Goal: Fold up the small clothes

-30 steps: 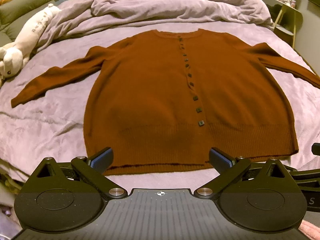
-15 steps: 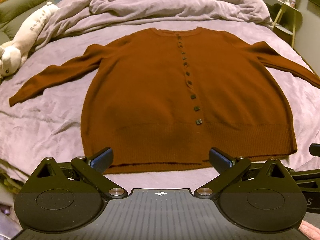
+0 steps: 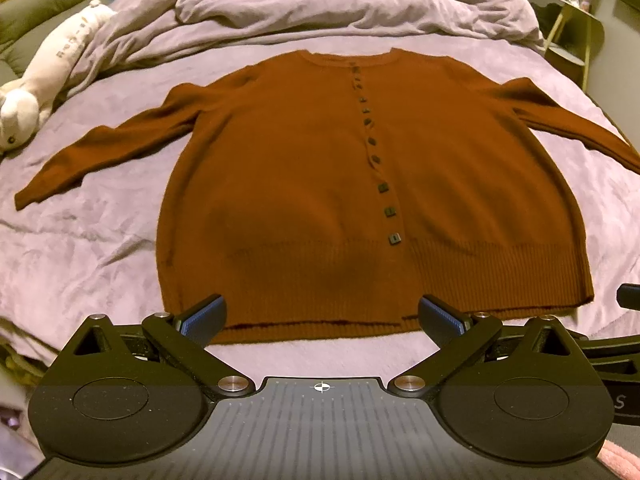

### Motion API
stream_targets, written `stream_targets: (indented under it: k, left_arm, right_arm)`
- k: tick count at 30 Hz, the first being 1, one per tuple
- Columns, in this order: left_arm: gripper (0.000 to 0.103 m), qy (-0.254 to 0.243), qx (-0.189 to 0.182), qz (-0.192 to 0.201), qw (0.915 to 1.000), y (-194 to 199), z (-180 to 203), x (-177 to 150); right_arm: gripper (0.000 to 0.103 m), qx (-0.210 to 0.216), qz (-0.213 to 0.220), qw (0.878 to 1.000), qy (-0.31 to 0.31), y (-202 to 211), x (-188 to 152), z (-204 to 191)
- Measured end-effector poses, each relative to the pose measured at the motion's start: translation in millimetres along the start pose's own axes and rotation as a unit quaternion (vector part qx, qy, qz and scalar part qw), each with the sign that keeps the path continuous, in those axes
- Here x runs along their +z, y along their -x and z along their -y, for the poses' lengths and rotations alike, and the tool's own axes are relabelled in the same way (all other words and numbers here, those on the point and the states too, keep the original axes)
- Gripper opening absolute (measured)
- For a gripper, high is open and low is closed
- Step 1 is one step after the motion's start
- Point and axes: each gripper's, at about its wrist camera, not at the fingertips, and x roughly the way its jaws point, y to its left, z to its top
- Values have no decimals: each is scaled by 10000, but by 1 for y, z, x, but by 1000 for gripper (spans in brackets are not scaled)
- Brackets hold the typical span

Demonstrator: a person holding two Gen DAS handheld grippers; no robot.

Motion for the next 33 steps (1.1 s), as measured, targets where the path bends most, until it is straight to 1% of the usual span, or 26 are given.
stream_targets:
  k: [20,33]
  left_arm:
    - [103,22,-15,-76,10000,-3,1,0]
    - [103,55,-19,-112,9999,-4,2,0]
  right_arm:
    - [99,91,-39,9999,-38,-3,-1,0]
    - [99,44,-60,10000,-58,-7,-1,0]
